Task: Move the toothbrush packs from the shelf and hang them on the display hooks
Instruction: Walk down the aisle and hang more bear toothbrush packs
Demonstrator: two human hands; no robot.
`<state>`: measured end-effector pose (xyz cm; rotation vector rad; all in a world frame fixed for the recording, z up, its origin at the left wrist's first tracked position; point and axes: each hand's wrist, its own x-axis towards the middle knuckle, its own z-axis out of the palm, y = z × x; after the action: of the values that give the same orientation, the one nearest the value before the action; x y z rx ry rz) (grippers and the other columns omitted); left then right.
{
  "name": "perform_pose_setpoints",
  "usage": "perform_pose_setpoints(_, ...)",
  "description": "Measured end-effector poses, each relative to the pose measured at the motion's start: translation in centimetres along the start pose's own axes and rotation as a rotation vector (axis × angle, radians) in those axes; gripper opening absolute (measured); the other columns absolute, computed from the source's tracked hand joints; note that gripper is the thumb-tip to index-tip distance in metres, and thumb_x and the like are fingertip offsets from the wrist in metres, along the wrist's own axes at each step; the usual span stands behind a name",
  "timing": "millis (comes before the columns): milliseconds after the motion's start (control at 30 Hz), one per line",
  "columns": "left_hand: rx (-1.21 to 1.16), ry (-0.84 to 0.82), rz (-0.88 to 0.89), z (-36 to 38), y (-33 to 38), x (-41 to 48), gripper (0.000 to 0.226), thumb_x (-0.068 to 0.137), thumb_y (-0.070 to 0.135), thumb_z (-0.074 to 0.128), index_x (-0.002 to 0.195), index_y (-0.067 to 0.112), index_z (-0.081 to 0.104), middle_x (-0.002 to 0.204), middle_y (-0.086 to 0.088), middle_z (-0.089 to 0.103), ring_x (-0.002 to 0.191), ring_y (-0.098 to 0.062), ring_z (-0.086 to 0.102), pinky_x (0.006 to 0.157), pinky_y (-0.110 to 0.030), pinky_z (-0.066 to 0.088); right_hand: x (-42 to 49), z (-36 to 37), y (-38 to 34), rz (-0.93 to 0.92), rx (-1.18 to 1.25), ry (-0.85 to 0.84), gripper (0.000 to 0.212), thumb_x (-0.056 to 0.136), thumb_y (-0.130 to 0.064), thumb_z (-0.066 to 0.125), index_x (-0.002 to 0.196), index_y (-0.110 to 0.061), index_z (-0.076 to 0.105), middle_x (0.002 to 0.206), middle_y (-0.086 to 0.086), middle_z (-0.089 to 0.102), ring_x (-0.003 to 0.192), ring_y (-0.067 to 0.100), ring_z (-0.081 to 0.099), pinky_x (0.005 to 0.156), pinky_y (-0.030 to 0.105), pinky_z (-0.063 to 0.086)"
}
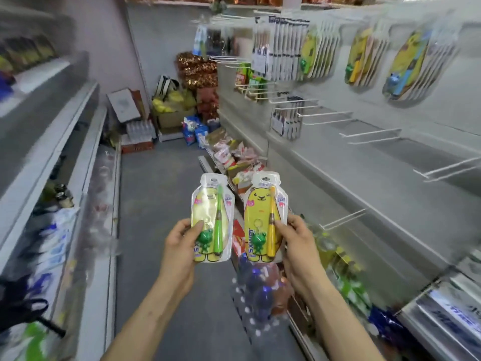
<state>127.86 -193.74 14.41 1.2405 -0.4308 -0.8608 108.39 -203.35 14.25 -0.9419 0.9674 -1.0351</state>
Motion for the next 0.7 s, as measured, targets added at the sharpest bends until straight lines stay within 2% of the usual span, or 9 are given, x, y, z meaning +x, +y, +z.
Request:
perform_pose_setpoints(33,-0.007,-0.026,-0.002,1.0,0.6,2.2,0.003,0.101,0.012,0.064,0.102,0.009,0.065,0.086,-0.008,0.074,0.065,-0.015,0.070,0.052,-0.029,0.057,1.6,0.2,-0.9,-0.018,0.005,0.012,0.015,0.103,-0.015,0.062,0.113,-0.004,0.064,0.107,0.021,0.077,0.105,0.045,0.073,0.096,0.071,0.053)
perform_pose_setpoints(100,-0.012,-0.092,-0.009,3.2,1.6,6.7,0.010,0.100,0.010,0.065,0.108,0.006,0.065,0.090,-0.012,0.074,0.068,-0.019,0.071,0.055,-0.033,0.059,4.5,0.3,-2.7,-0.039,0.018,0.033,0.011,0.107,-0.011,0.056,0.112,-0.004,0.063,0.101,0.015,0.078,0.092,0.032,0.077,0.090,0.062,0.060)
perform_pose_setpoints(133,-0.013,-0.130,-0.019,4.4,2.0,8.8,0.013,0.099,0.008,0.065,0.111,0.005,0.064,0.092,-0.013,0.075,0.069,-0.021,0.072,0.055,-0.035,0.060,5.8,0.3,-3.5,-0.039,0.032,0.054,0.012,0.108,-0.010,0.054,0.113,-0.004,0.063,0.103,0.015,0.078,0.092,0.030,0.077,0.089,0.060,0.061)
perform_pose_setpoints(267,-0.042,-0.358,-0.061,9.9,3.3,16.8,0.011,0.100,0.000,0.060,0.108,0.007,0.063,0.093,-0.011,0.078,0.072,-0.020,0.075,0.058,-0.039,0.063,10.8,-0.3,-6.3,-0.123,0.060,0.189,0.017,0.106,-0.008,0.055,0.120,-0.005,0.065,0.116,0.023,0.075,0.110,0.043,0.072,0.099,0.064,0.056)
perform_pose_setpoints(400,-0.043,-0.597,-0.104,14.8,4.9,22.9,0.018,0.100,0.003,0.061,0.119,0.006,0.062,0.113,-0.021,0.076,0.086,-0.026,0.075,0.077,-0.048,0.062,13.3,0.3,-9.4,-0.260,0.051,0.439,0.017,0.101,-0.002,0.060,0.115,-0.011,0.065,0.112,0.013,0.077,0.100,0.031,0.074,0.101,0.065,0.054)
perform_pose_setpoints(500,-0.046,-0.745,-0.127,18.5,6.5,26.3,0.021,0.100,0.005,0.062,0.120,0.007,0.062,0.111,-0.020,0.077,0.085,-0.026,0.075,0.072,-0.044,0.063,14.0,1.3,-12.0,-0.343,0.022,0.564,0.027,0.089,-0.016,0.070,0.116,-0.014,0.065,0.108,0.006,0.078,0.104,0.031,0.074,0.099,0.070,0.053)
perform_pose_setpoints(567,-0.065,-0.833,-0.135,21.3,7.7,28.0,0.019,0.102,0.003,0.058,0.120,0.007,0.061,0.105,-0.016,0.078,0.081,-0.023,0.075,0.066,-0.040,0.065,14.5,1.6,-13.7,-0.401,0.002,0.632,0.033,0.084,-0.022,0.069,0.116,-0.017,0.066,0.110,0.004,0.077,0.108,0.032,0.073,0.097,0.071,0.053)
perform_pose_setpoints(700,-0.072,-0.906,-0.136,25.9,9.3,30.6,0.022,0.105,0.002,0.053,0.125,0.008,0.059,0.108,-0.015,0.076,0.083,-0.019,0.075,0.069,-0.039,0.064,15.8,2.2,-16.1,-0.442,0.004,0.708,0.020,0.101,-0.004,0.058,0.116,-0.014,0.065,0.103,0.002,0.075,0.096,0.024,0.073,0.096,0.070,0.054)
